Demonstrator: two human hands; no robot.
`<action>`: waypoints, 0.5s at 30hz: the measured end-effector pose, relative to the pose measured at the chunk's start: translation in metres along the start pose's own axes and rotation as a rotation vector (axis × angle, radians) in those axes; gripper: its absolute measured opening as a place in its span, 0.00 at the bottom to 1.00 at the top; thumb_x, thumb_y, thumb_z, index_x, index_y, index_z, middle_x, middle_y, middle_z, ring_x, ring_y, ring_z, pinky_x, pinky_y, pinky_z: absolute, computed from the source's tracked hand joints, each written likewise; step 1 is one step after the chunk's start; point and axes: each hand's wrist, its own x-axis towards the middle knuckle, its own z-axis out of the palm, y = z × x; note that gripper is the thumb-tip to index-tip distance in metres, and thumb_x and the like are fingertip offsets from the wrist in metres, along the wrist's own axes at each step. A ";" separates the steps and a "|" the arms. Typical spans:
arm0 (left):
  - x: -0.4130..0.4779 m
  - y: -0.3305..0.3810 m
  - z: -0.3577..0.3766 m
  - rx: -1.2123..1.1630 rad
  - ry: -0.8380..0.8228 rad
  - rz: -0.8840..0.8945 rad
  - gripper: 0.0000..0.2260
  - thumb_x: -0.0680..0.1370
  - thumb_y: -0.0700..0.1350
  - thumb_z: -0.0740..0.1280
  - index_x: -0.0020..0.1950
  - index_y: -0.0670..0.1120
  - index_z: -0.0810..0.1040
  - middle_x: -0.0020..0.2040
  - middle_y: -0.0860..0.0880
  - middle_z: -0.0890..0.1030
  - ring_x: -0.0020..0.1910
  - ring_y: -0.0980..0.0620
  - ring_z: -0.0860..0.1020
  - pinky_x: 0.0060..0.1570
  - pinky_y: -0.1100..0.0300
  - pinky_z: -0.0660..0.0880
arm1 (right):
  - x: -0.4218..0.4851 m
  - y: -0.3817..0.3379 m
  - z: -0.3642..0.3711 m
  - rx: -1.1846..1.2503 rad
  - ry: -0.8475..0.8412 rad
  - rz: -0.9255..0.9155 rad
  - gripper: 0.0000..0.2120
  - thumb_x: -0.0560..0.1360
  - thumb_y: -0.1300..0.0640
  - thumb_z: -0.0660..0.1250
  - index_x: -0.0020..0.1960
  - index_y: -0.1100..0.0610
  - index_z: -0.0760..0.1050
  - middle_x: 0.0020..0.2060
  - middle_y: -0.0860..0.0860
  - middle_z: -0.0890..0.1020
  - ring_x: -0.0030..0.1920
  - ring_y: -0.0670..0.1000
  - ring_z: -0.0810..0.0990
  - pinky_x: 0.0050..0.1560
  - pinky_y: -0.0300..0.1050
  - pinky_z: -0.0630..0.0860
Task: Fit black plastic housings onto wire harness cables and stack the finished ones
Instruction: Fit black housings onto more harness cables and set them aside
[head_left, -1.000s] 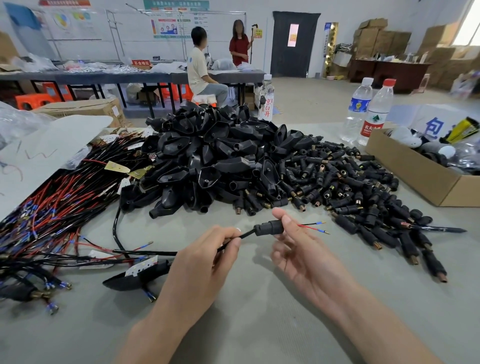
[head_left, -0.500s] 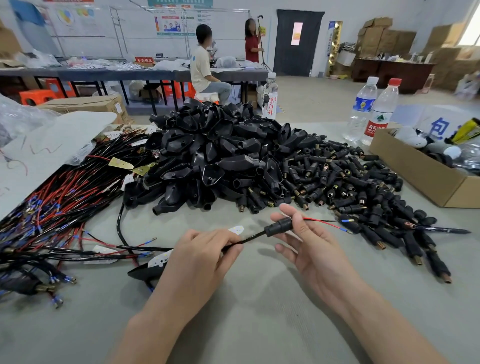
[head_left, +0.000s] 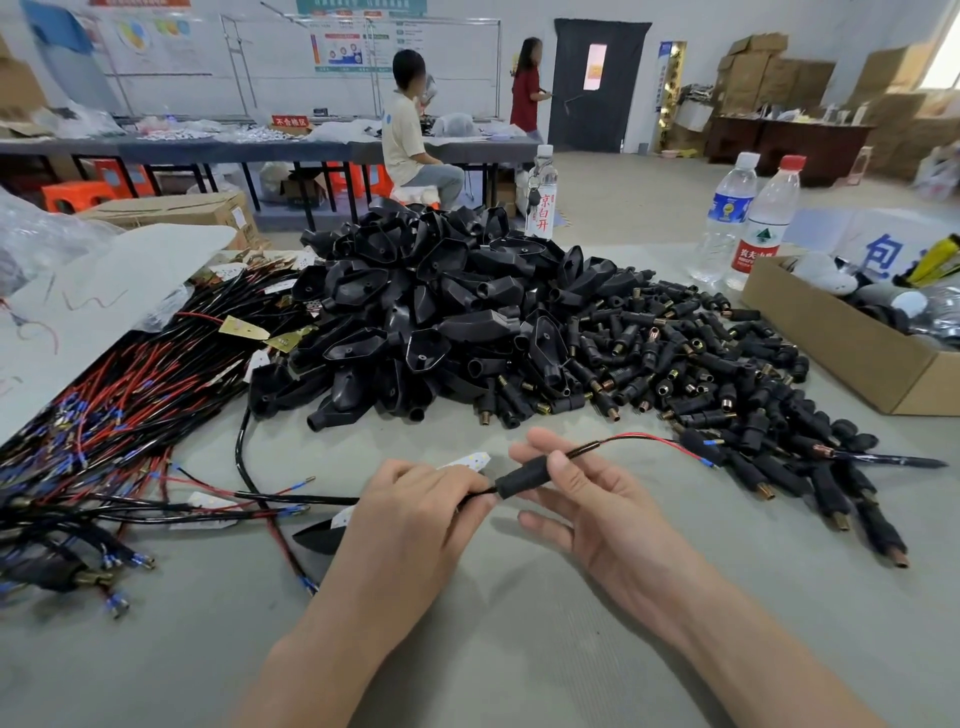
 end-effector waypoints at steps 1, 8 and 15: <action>0.000 0.002 0.001 -0.002 0.005 0.016 0.10 0.78 0.51 0.63 0.43 0.50 0.81 0.33 0.57 0.79 0.37 0.57 0.72 0.45 0.58 0.68 | 0.000 0.001 0.001 -0.009 -0.011 0.007 0.13 0.75 0.54 0.67 0.57 0.53 0.84 0.59 0.54 0.84 0.53 0.52 0.85 0.45 0.44 0.82; -0.003 -0.011 -0.002 0.062 -0.067 -0.001 0.07 0.78 0.50 0.67 0.46 0.49 0.83 0.40 0.57 0.84 0.40 0.52 0.81 0.50 0.55 0.70 | 0.001 -0.005 -0.003 -0.034 0.042 -0.072 0.11 0.75 0.50 0.67 0.54 0.50 0.84 0.60 0.53 0.83 0.52 0.51 0.85 0.48 0.43 0.81; -0.001 -0.003 0.000 0.015 -0.060 0.020 0.10 0.79 0.51 0.63 0.45 0.49 0.82 0.39 0.58 0.82 0.38 0.53 0.79 0.47 0.57 0.69 | 0.001 0.005 0.004 -0.100 0.019 -0.036 0.11 0.73 0.49 0.70 0.53 0.49 0.85 0.56 0.54 0.85 0.52 0.52 0.86 0.47 0.41 0.81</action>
